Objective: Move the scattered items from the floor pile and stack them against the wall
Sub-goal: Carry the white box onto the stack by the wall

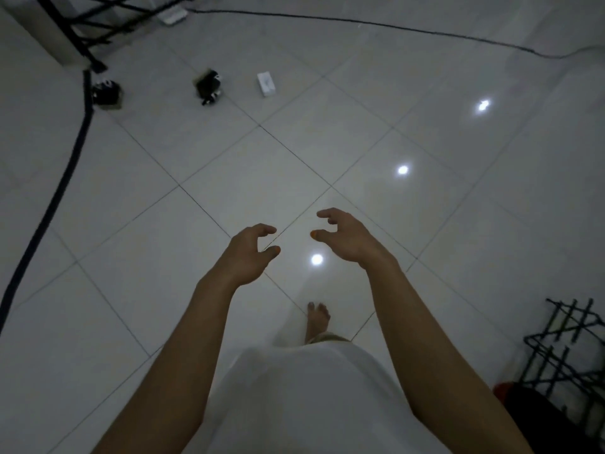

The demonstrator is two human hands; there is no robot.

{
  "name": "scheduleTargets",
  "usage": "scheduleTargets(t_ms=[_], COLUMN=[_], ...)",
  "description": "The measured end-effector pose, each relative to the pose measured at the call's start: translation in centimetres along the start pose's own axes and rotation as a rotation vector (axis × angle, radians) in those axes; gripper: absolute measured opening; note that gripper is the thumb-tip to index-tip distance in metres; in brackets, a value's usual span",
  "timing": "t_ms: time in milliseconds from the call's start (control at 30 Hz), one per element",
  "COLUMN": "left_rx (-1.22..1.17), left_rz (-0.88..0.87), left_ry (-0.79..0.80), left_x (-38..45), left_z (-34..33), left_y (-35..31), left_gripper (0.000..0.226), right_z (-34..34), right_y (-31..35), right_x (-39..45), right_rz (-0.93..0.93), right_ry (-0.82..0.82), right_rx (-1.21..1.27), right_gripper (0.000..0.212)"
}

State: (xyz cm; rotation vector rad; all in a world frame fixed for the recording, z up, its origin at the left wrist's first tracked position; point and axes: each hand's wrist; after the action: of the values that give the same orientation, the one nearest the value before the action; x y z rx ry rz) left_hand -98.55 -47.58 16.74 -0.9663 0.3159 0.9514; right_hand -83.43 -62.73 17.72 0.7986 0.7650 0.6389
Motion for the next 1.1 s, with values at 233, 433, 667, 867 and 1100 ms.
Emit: scheduleTargets(t_ms=[233, 433, 667, 867, 1100], left_rx=[-0.008, -0.024, -0.031, 0.006, -0.032], left_rz=[0.002, 0.025, 0.045, 0.064, 0.108], left_ry=[-0.075, -0.129, -0.115, -0.124, -0.095], left_x=[6.1, 13.0, 25.1, 35.1, 44.4], left_z=[0.9, 3.7, 9.9, 17.3, 21.3], left_y=[-6.6, -9.9, -13.5, -17.0, -21.3], left_gripper=[0.044, 0.044, 0.046, 0.047, 0.045], right_z=[6.1, 8.0, 9.4, 10.7, 13.5], right_y=[-0.1, 1.4, 4.2, 8.5, 9.3], right_x=[8.9, 17.6, 31.7, 43.3, 53.6], right_rz=[0.033, 0.053, 0.057, 0.05, 0.015], right_ry=[0.025, 0.098, 0.143, 0.17, 0.201], right_rx=[-0.086, -0.101, -0.119, -0.133, -0.144], right_gripper=[0.06, 0.063, 0.064, 0.063, 0.064])
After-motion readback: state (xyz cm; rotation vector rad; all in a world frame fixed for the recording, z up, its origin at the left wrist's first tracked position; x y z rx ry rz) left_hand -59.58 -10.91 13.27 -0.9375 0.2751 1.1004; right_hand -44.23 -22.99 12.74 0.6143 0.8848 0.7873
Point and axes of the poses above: each hand's wrist, its own x-axis towards the middle knuckle, its own z-axis out of the back of the hand, y = z × x, and after that the axes turned 15 degrees about z, right-handed
